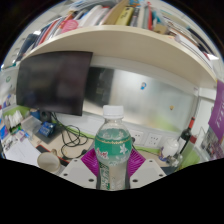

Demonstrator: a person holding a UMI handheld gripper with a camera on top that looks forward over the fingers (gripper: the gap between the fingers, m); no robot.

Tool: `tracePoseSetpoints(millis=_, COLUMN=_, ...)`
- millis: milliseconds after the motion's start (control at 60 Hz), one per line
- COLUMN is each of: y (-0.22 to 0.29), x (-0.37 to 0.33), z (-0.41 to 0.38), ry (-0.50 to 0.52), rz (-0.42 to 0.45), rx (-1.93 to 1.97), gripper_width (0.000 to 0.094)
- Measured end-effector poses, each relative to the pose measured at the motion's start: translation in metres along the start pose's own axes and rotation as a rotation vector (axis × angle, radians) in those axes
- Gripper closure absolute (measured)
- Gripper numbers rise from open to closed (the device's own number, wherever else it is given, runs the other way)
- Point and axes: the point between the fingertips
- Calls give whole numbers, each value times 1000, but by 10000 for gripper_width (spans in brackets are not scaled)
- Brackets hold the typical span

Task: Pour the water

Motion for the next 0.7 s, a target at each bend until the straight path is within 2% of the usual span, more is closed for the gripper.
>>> tracePoseSetpoints(millis=183, y=-22, x=11, z=39, ry=-40, rz=48, rx=149, gripper_width=608)
tracePoseSetpoints(millis=550, y=-82, x=30, z=51, ry=-9, rz=69, rx=188, gripper_width=599)
tracePoseSetpoints(millis=567, y=-78, x=30, z=52, ry=-10, rz=92, rx=191, gripper_width=607)
tracePoseSetpoints(millis=700, y=-80, x=23, z=55, ry=-22, rz=123, rx=201, gripper_width=608)
Point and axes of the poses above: the point between the fingertips, and its own axes, seen from behind it with the camera up: z to the right, y up, x forward, the way the camera looks, and after that the axes turned 4 degrees about x, right-handed
